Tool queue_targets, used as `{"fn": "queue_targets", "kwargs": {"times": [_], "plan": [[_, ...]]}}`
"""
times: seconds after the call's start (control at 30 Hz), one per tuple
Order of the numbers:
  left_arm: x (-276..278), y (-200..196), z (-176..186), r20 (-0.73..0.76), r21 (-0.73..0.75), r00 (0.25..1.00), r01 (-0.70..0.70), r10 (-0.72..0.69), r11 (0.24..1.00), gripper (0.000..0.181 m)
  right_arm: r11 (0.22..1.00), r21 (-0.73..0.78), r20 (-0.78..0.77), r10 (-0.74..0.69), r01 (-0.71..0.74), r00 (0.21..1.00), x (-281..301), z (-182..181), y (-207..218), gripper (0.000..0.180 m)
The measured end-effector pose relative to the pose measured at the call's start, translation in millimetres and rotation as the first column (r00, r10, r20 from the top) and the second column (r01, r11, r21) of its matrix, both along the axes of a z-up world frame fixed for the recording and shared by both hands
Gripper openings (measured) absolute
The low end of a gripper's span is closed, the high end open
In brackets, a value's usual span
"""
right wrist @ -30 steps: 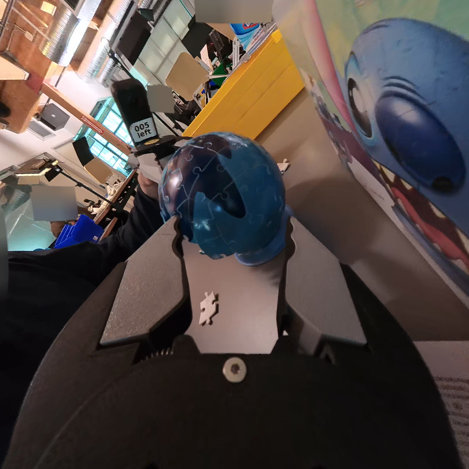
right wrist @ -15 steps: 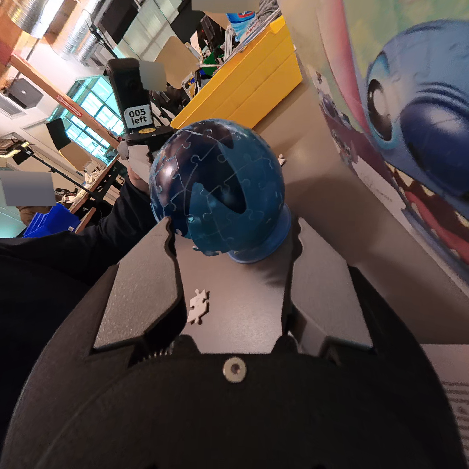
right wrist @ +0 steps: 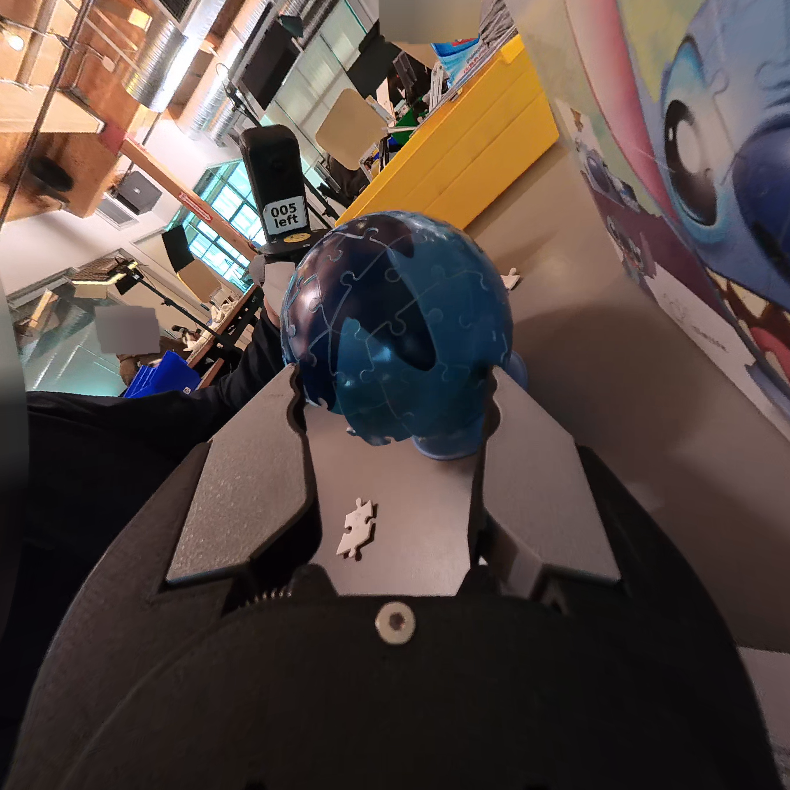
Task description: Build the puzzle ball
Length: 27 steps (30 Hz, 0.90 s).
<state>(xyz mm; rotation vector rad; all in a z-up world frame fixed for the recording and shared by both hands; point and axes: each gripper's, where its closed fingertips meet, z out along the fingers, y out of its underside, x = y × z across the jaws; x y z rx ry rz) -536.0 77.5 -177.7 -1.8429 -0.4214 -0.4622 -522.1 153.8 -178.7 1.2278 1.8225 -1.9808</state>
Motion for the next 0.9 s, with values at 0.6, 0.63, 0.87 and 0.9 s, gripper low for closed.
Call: {"fn": "queue_targets", "kwargs": {"times": [0.6,0.63,0.87,0.9], "plan": [[14,-9,-21,0.042,0.005,0.994,0.104,-0.105,0.995,0.081,0.998,0.055,-0.051,-0.004,0.007,0.999,2,18,3,0.076],[15,-9,-20,0.044,0.007,0.993,0.107,-0.107,0.994,0.082,0.998,0.060,-0.049,0.002,0.001,0.999,2,17,4,0.076],[7,-15,-7,0.002,0.058,0.997,0.072,-0.072,0.996,0.076,0.997,0.076,-0.068,-0.005,0.010,0.998,0,19,8,0.075],[5,-16,-4,-0.001,0.068,0.998,0.067,-0.067,0.995,0.076,0.997,0.079,-0.068,-0.020,0.025,0.997,0,17,10,0.075]]}}
